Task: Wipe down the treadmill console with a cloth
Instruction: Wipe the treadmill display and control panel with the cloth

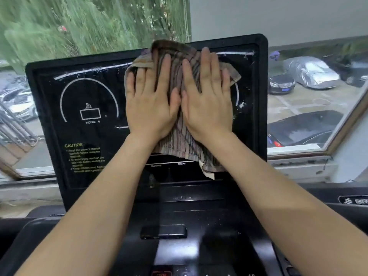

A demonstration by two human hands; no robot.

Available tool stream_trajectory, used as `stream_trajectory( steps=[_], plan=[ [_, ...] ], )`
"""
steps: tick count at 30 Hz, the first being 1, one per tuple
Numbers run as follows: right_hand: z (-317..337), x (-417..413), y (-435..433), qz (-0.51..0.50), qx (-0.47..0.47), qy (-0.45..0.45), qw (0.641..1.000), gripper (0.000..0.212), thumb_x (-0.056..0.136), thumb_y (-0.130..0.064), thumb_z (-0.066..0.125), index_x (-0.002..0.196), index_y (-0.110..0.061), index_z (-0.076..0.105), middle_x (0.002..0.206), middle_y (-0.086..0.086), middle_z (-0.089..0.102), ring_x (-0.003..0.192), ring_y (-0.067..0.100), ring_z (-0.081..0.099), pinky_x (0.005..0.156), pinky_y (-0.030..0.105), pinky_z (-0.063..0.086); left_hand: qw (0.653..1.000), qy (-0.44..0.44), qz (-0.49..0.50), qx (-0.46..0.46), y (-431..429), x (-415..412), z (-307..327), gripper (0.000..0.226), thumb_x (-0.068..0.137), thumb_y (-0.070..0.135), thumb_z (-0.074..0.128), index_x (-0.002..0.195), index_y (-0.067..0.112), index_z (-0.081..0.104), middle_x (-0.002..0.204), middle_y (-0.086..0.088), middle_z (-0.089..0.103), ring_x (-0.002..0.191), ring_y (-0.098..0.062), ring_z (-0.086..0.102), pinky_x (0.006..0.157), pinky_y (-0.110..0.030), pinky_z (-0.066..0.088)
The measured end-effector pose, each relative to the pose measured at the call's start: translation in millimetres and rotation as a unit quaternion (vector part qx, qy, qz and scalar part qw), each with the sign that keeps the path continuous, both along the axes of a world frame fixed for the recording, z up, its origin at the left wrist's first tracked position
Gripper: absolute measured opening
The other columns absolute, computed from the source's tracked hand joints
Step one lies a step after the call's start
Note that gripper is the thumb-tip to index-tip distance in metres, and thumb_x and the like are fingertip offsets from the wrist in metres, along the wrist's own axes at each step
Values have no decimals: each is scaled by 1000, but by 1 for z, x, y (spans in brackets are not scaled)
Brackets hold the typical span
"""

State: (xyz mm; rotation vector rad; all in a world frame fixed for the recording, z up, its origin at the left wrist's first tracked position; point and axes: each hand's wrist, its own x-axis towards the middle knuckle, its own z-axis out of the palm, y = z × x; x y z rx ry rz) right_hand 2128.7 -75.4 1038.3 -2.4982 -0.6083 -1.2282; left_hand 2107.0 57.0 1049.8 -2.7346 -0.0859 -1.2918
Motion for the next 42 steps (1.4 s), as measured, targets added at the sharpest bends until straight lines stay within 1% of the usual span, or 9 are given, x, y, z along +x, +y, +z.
stream_trajectory(
  steps=[6, 11, 16, 20, 25, 29, 33, 37, 42],
  plan=[
    [-44, -43, 74, 132, -162, -7, 978, 56, 103, -31, 26, 154, -10, 17, 161, 15, 7, 149, 29, 3, 121, 45, 3, 990, 6, 73, -123, 71, -65, -69, 61, 99, 40, 23, 153, 14, 12, 159, -14, 13, 147, -27, 11, 118, -39, -4],
    [-89, -66, 53, 166, -238, -10, 957, 59, 99, -26, 37, 152, -7, 21, 161, 11, 12, 149, 26, 8, 121, 41, 3, 987, 56, 63, -140, 51, -98, -123, 62, 98, 35, 26, 147, 0, 19, 156, -25, 15, 145, -34, 9, 117, -52, -2],
    [-117, -70, -14, 107, -185, -12, 977, 59, 97, -25, 44, 151, -10, 28, 160, 10, 18, 148, 25, 16, 119, 43, 17, 990, 88, 0, -110, -15, -93, -130, 64, 96, 33, 32, 149, 1, 16, 158, -15, 9, 146, -31, 10, 118, -50, -4],
    [-146, -86, -56, 24, -82, 0, 996, 49, 101, -22, 40, 148, -7, 35, 156, 15, 25, 146, 29, 23, 119, 45, 18, 986, 136, -81, -53, -61, -87, -133, 63, 96, 35, 34, 150, 11, 13, 158, -5, 10, 144, -28, 22, 119, -48, 0],
    [-187, -129, -98, -46, -66, 179, 981, 65, 95, -26, 33, 152, -5, 9, 159, 16, 9, 147, 32, 10, 120, 41, 3, 965, 212, -156, 17, -103, -104, -159, 57, 94, 33, 40, 148, 15, 32, 148, -3, 44, 134, -25, 38, 119, -44, 10],
    [-204, -162, -108, -69, -81, 257, 961, 75, 89, -26, 45, 151, 3, 14, 158, 24, 9, 148, 35, 7, 117, 48, 16, 936, 293, -185, 63, -117, -126, -177, 61, 91, 33, 38, 147, 12, 30, 145, -4, 46, 133, -25, 38, 119, -45, 10],
    [-210, -187, -113, -45, -107, 322, 940, 71, 90, -32, 37, 149, 4, 21, 156, 26, 18, 147, 36, 13, 116, 46, 16, 912, 339, -212, 90, -112, -149, -186, 52, 94, 30, 37, 142, 11, 40, 142, -5, 47, 133, -29, 37, 118, -47, 11],
    [-217, -209, -125, -5, -126, 341, 932, 66, 93, -37, 32, 147, -1, 30, 154, 21, 28, 145, 32, 21, 114, 41, 15, 900, 353, -249, 63, -110, -175, -200, 42, 96, 29, 32, 129, 11, 52, 122, -3, 56, 116, -28, 47, 114, -47, 22],
    [-208, -202, -128, -21, -75, 346, 935, 65, 95, -36, 26, 152, -4, 21, 159, 15, 18, 148, 25, 11, 119, 40, 10, 910, 321, -257, -54, -121, -166, -196, 43, 92, 32, 39, 133, 21, 48, 133, 5, 54, 125, -18, 45, 116, -39, 18]
  ],
)
